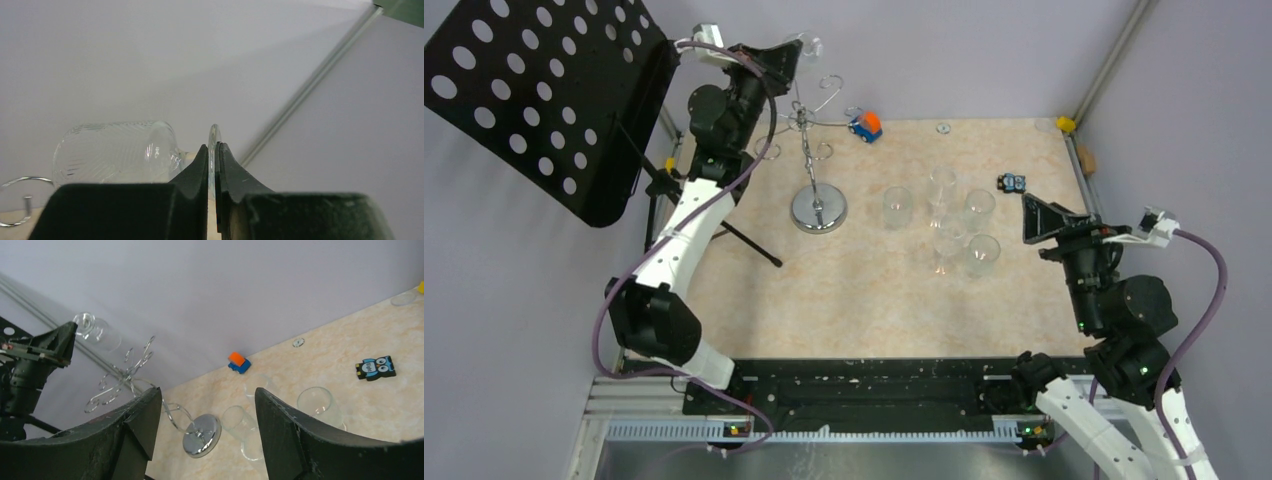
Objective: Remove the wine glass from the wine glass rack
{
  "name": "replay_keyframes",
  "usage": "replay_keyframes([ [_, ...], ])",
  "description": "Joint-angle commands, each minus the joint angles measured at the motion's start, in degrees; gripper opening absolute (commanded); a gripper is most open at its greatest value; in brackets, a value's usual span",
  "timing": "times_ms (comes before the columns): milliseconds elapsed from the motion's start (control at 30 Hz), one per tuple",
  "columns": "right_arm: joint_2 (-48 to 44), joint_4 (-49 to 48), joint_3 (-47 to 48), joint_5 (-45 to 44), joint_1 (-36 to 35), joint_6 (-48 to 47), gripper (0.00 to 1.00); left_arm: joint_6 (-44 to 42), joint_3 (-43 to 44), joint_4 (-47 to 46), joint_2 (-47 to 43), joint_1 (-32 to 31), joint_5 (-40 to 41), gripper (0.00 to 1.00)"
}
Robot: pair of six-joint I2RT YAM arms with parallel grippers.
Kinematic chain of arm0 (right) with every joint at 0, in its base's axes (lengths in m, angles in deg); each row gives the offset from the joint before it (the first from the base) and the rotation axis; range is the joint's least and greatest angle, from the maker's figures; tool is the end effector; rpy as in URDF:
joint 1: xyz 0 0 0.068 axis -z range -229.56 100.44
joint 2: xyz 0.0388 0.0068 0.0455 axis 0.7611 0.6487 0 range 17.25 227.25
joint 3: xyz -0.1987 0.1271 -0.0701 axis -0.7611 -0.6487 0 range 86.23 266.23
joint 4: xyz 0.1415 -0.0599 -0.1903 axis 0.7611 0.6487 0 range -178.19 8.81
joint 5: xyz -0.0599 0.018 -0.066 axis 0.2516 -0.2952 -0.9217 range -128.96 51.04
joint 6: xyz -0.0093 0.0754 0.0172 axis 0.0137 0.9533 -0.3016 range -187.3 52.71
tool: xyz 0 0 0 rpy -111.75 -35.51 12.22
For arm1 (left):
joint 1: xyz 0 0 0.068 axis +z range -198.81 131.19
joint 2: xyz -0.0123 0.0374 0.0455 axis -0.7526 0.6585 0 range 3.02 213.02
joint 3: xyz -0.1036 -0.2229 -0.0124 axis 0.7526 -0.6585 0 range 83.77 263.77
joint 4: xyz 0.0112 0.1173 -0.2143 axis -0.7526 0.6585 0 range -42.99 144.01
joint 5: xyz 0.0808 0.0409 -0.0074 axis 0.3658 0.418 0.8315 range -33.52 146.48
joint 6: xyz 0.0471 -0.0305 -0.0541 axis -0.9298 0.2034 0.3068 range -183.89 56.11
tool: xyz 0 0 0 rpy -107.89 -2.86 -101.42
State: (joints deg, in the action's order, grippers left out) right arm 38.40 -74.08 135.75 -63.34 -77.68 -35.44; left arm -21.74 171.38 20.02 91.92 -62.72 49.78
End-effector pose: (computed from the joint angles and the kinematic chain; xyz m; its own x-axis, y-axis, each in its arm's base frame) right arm 0.1023 0.0236 0.3924 0.1440 0.6220 -0.7697 -0.1797 0.7813 0.5978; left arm 0.3573 -0.0965 0.4653 0.0834 -0.7072 -0.7021 0.5350 0.6261 -0.5672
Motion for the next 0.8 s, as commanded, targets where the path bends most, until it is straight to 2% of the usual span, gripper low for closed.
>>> replay_keyframes([
  [0,2.8,-3.5,2.3,7.3,-0.4,-1.8,0.7,2.0,3.4,-9.4,-5.3,-3.8,-8.4,0.0],
  [100,4.1,-5.6,2.2,11.6,-0.4,-2.1,0.7,3.2,4.9,-8.3,-6.0,-6.3,-10.2,0.0],
  [200,5.3,-8.2,1.9,14.9,-0.4,-1.5,0.71,8.5,5.7,-8.7,-6.9,-8.2,-12.2,0.0],
  [500,10.0,-25.0,0.2,24.0,-0.4,7.1,0.76,41.3,-2.5,-20.8,-11.4,-11.3,-12.3,0.0],
  [767,18.1,-45.7,-0.9,31.8,-0.4,19.5,0.77,62.7,-13.6,-30.4,-15.0,-15.5,-9.6,0.0],
])
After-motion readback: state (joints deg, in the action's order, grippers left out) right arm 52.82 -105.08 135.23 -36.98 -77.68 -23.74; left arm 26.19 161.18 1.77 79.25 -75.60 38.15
